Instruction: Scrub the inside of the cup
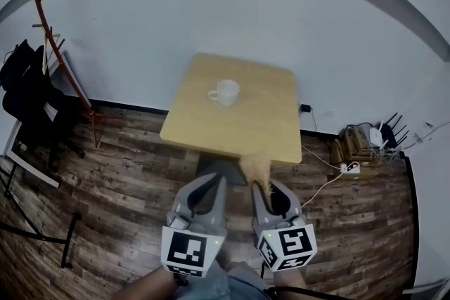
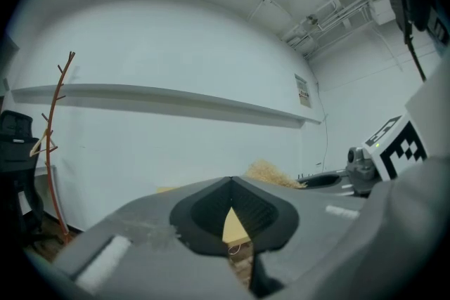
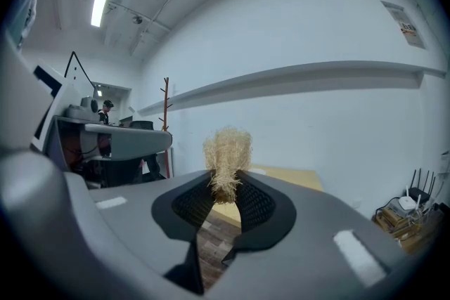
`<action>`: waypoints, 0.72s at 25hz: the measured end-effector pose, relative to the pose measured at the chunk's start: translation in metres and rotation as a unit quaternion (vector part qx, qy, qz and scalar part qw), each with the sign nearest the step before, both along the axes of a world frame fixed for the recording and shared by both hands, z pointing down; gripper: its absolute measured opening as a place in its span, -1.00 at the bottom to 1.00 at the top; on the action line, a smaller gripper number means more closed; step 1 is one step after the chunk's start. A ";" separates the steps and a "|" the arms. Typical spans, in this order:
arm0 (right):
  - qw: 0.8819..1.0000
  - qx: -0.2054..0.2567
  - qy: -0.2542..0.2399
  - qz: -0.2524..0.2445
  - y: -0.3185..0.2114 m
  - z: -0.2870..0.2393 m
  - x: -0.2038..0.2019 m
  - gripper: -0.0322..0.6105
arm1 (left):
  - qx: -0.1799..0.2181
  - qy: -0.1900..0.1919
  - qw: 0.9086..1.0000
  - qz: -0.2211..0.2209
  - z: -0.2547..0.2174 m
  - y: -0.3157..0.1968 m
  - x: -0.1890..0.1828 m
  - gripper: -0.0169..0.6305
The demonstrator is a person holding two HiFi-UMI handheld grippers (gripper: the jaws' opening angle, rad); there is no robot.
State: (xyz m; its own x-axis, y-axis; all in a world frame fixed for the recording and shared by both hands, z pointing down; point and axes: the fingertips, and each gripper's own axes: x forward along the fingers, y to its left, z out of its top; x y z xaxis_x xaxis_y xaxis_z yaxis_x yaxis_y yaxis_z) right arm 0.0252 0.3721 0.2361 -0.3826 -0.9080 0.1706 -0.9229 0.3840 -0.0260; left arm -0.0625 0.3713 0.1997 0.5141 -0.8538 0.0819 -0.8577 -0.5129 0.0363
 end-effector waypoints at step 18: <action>1.000 -0.022 -0.009 0.005 -0.118 0.026 0.031 -0.64 | -0.017 -0.001 1.000 -0.010 0.028 -0.113 0.016 -0.89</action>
